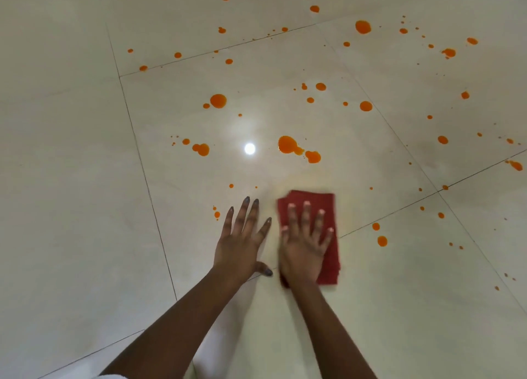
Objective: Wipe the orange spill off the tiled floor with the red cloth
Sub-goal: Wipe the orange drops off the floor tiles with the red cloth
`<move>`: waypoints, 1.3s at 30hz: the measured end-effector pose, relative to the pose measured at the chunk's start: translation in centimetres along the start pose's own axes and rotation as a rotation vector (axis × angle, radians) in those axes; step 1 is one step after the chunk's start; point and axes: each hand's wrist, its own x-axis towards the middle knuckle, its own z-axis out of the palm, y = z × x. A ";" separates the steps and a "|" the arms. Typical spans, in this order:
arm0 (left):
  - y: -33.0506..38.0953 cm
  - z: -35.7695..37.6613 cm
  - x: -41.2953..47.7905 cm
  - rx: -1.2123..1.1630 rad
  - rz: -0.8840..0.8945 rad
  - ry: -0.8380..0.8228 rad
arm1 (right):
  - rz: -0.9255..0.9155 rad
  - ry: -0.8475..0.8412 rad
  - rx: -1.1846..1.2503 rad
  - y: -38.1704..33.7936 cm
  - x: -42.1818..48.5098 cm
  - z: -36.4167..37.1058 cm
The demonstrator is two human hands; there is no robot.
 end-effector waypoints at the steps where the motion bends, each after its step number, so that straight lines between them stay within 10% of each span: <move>1: 0.0 0.1 -0.3 -0.010 -0.014 0.014 | -0.092 -0.018 -0.016 -1.2 0.2 0.4; 16: -7.1 1.8 -4.5 -0.243 -0.412 -0.098 | -0.123 -0.094 -0.077 -2.6 2.7 -0.1; 22: -7.4 2.3 -4.3 -0.239 -0.394 -0.091 | -0.612 -0.149 -0.147 -10.2 1.3 2.0; 28: -8.0 2.2 -4.2 -0.252 -0.358 -0.089 | -0.206 -0.084 -0.078 -7.2 4.4 0.9; 34: -8.4 2.4 -3.6 -0.217 -0.321 -0.088 | -0.640 -0.149 -0.151 -10.8 2.6 1.6; 39: -8.4 1.2 -2.0 -0.202 -0.269 -0.079 | -0.211 -0.107 -0.084 -5.5 8.6 -0.5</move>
